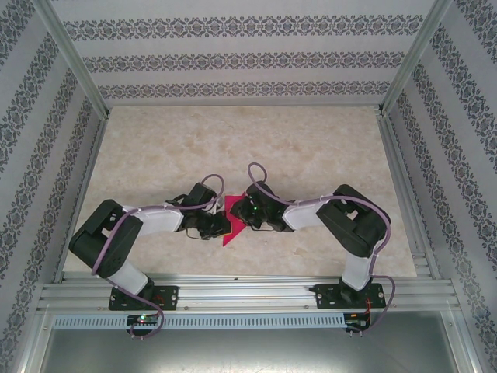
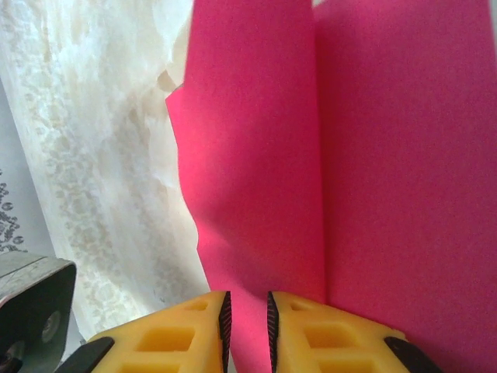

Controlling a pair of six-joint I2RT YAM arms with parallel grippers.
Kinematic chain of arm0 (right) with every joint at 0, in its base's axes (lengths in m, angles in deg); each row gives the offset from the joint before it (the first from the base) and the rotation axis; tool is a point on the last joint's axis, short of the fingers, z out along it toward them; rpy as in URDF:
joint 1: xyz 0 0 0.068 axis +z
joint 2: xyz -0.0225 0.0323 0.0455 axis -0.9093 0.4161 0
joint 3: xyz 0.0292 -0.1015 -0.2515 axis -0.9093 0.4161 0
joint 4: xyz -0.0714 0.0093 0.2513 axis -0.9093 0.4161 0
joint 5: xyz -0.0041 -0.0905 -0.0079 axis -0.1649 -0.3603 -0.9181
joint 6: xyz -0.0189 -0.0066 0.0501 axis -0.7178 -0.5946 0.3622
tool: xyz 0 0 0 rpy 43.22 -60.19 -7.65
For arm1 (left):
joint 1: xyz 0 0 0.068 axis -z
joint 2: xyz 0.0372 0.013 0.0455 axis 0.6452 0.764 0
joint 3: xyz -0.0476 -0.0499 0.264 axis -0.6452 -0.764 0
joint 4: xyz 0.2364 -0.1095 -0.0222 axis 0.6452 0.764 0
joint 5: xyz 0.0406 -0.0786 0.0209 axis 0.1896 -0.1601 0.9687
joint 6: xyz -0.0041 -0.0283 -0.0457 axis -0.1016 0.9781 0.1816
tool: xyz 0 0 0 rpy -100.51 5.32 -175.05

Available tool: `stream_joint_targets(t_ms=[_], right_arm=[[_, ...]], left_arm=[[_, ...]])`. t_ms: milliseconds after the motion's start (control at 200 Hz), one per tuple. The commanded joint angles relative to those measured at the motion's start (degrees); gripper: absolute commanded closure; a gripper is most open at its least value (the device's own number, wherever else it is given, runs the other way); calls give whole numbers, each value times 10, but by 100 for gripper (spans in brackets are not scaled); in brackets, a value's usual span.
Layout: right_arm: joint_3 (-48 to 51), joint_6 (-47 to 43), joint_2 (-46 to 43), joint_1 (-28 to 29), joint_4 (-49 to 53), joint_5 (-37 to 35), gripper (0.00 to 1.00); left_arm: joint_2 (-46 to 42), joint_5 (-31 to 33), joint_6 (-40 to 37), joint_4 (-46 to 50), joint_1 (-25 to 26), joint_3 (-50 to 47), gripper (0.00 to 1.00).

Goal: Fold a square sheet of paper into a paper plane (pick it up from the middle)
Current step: Fourth fold the wing at the center of the table.

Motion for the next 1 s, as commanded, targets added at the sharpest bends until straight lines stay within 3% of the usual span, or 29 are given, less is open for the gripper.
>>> stream_joint_targets(t_ms=[0,200,420,709,999], right_arm=[[-14,-80,-14,-42,74,2,78],[-61,-180,-53,-56,133,48,88],[-60,-195,-54,-24,131,61,98],[-100,-180,25,-5,108,77,100],[-79,-196,40,-61,121,12,99]], left_arm=[[11,58,-35,87,-3,-41,96],[15,74,-63,112,-3,-33,98],[17,76,-77,128,-2,-17,98],[22,77,-81,132,-3,-13,99],[18,88,-89,136,-3,-34,100]])
